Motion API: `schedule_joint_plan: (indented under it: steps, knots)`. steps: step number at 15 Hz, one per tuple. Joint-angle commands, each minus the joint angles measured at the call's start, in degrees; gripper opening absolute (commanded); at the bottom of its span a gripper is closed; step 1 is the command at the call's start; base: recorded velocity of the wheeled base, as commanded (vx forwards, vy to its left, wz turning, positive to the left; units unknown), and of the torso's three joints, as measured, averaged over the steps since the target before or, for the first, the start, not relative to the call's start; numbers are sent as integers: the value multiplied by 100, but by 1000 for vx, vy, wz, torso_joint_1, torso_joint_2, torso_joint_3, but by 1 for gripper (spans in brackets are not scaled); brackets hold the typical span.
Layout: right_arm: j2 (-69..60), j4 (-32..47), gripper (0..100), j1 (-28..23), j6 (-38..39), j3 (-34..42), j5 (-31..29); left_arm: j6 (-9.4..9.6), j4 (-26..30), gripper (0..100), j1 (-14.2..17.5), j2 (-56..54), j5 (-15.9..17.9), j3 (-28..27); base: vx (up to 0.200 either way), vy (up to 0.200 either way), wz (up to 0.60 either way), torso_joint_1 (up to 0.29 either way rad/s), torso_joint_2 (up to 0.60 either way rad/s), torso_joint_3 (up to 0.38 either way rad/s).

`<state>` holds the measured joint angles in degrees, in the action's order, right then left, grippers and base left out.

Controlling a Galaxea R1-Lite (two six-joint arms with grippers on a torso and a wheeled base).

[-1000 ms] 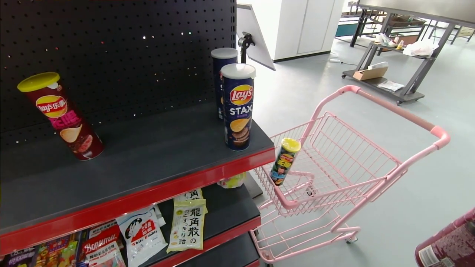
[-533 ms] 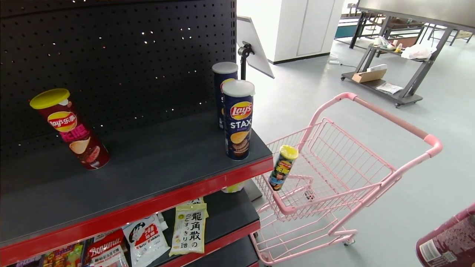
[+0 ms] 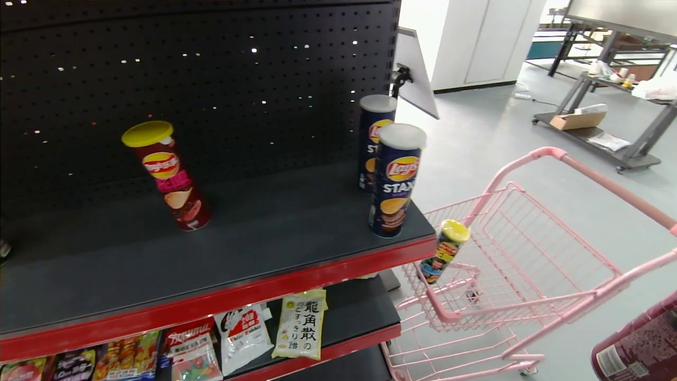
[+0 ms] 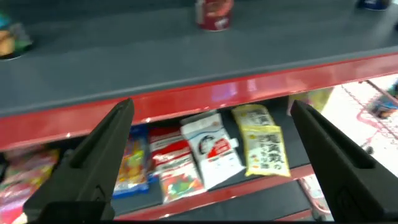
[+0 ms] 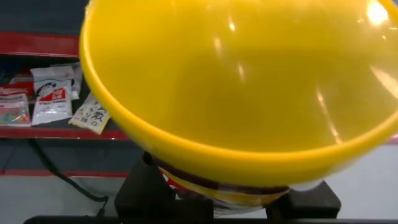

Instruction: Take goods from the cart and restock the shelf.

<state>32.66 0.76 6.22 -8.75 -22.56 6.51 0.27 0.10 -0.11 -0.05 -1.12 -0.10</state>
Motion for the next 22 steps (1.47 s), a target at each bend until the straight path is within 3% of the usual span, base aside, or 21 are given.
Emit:
schedule_joint_plan:
  steps: [1,6,9,18,22]
  knots:
    - [-102,-5,0,2,-4,68,-1,0,-1,100,2,5,-2,1,0,0,600,7,7,-2]
    - [-163,-23,0,2,-4,182,-1,8,-1,100,2,5,-2,1,0,0,600,1,0,0]
    - [-383,-32,0,-24,-92,402,-9,8,-1,100,2,5,-2,1,0,0,0,0,0,0]
    - [-884,-67,0,11,-83,789,35,0,-1,100,2,5,-2,1,0,200,0,1,0,2]
    - [-893,-49,0,240,-109,824,369,8,-1,100,2,5,-2,1,50,0,0,1,2,-1]
